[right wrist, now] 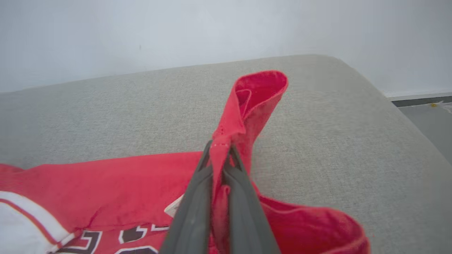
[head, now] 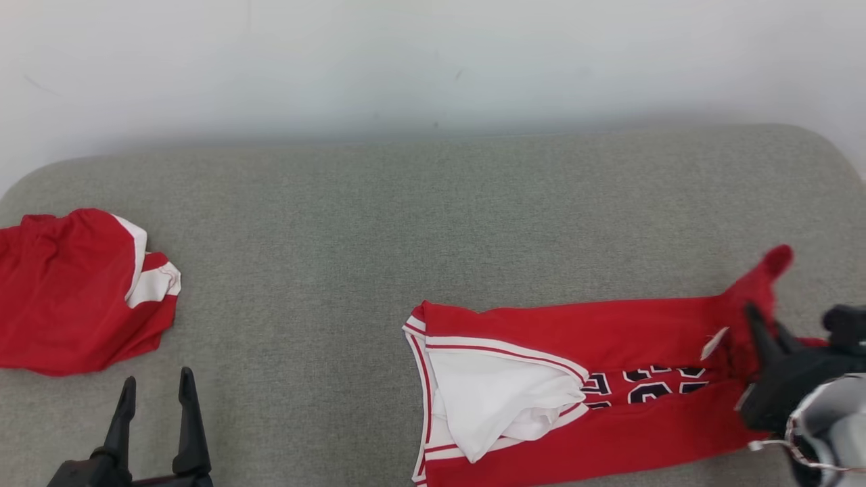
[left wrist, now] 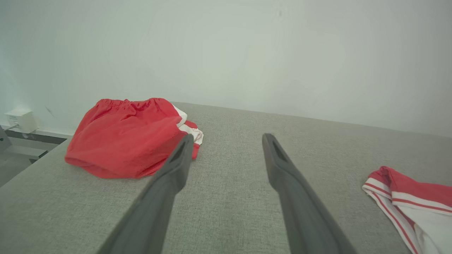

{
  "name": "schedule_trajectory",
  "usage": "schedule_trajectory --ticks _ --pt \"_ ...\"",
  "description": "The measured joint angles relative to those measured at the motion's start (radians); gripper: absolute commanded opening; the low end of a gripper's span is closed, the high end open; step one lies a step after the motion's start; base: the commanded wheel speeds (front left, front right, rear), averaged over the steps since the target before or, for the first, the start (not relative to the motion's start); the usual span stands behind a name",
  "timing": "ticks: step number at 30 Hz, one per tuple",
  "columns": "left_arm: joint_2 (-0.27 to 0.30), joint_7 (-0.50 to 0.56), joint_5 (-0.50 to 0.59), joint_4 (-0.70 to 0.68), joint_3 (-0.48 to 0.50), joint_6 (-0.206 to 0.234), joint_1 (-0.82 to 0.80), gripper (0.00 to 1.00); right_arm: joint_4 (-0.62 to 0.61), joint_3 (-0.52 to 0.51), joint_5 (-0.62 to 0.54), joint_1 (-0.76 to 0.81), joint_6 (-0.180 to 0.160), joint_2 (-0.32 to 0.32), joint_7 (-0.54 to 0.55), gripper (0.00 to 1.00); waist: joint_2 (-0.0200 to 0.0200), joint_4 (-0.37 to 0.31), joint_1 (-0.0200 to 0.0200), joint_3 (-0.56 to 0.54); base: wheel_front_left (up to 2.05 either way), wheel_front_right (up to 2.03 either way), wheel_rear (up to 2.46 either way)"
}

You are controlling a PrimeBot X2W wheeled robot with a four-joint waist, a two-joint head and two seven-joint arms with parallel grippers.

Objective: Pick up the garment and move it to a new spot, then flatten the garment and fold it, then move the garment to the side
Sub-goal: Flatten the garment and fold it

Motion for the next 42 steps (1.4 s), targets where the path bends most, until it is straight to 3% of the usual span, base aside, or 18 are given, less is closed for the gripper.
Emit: schedule_trajectory --ticks 8,14,23,33,34,35,42 --pt "-0.007 0.0 0.005 0.008 -0.004 -0.003 -0.004 1.0 -0.313 0.086 -0.015 0.088 0.0 0.146 0.116 0.0 0.0 -0.01 0.0 -0.007 0.0 0.0 0.0" --pt "-0.009 0.0 0.006 0.02 -0.009 -0.004 -0.018 1.0 -0.442 0.164 -0.046 0.111 0.0 0.239 0.172 0.0 0.0 0.008 0.0 0.002 0.0 0.0 0.0" --pt "-0.011 0.0 0.014 0.044 -0.025 -0.006 -0.042 1.0 -0.403 0.254 -0.062 0.12 0.0 0.333 0.18 0.0 0.0001 0.059 0.0001 0.015 0.0 0.0 0.0" --pt "-0.015 0.0 0.013 0.063 -0.033 -0.009 -0.059 1.0 -0.262 0.296 -0.058 0.091 0.0 0.365 0.116 0.0 0.0 0.102 0.0001 0.032 0.0 0.0 0.0" --pt "-0.015 0.0 0.013 0.067 -0.033 -0.009 -0.061 1.0 -0.248 0.301 -0.059 0.088 0.0 0.365 0.107 0.47 0.0 0.104 0.0001 0.033 0.0 0.0 0.0" --pt "-0.015 0.0 0.013 0.069 -0.034 -0.009 -0.063 1.0 -0.235 0.305 -0.06 0.082 0.0 0.366 0.1 1.0 0.0001 0.104 0.0001 0.034 0.0 0.0 0.0" --pt "-0.016 0.0 0.013 0.076 -0.021 -0.009 -0.062 1.0 -0.242 0.274 -0.087 0.035 0.0 0.363 -0.018 1.0 0.0 0.093 0.0001 0.025 0.0 0.0 0.0"
